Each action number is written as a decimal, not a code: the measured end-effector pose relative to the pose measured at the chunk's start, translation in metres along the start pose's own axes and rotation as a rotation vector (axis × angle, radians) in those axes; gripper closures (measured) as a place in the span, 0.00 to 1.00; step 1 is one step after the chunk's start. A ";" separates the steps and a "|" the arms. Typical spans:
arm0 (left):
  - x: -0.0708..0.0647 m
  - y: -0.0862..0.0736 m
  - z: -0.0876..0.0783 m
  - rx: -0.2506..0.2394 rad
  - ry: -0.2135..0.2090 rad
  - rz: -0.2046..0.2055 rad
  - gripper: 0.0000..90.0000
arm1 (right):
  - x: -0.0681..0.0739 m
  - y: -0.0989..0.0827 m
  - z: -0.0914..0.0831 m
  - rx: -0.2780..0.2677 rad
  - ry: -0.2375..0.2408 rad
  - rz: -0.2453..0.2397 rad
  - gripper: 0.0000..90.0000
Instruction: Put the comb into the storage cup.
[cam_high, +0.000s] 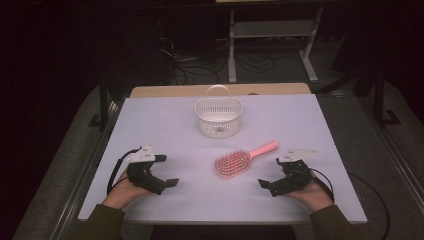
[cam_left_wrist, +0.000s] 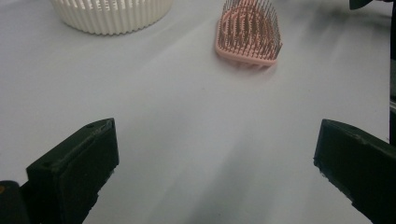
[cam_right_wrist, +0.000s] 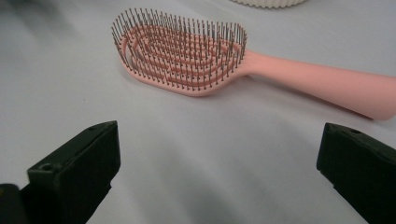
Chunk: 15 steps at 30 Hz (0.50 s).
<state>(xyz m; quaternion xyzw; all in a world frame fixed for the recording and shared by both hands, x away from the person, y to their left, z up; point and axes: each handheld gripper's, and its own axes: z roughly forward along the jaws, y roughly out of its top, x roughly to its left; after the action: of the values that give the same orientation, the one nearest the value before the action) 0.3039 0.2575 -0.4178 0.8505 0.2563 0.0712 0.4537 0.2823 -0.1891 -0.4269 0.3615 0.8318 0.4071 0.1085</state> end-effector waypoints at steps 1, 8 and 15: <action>0.000 0.001 0.000 -0.001 -0.006 -0.003 0.00 | -0.001 0.000 0.000 0.001 0.000 0.003 0.00; -0.001 0.002 0.000 -0.001 -0.001 -0.014 0.00 | -0.001 0.000 0.000 0.002 0.009 0.004 0.00; -0.001 0.002 0.001 -0.006 -0.008 -0.014 0.00 | -0.005 0.005 -0.002 -0.012 0.005 0.016 0.00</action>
<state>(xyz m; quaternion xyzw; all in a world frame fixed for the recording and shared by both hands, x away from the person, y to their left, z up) 0.3039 0.2554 -0.4166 0.8476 0.2602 0.0657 0.4578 0.2875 -0.1917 -0.4230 0.3665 0.8267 0.4137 0.1054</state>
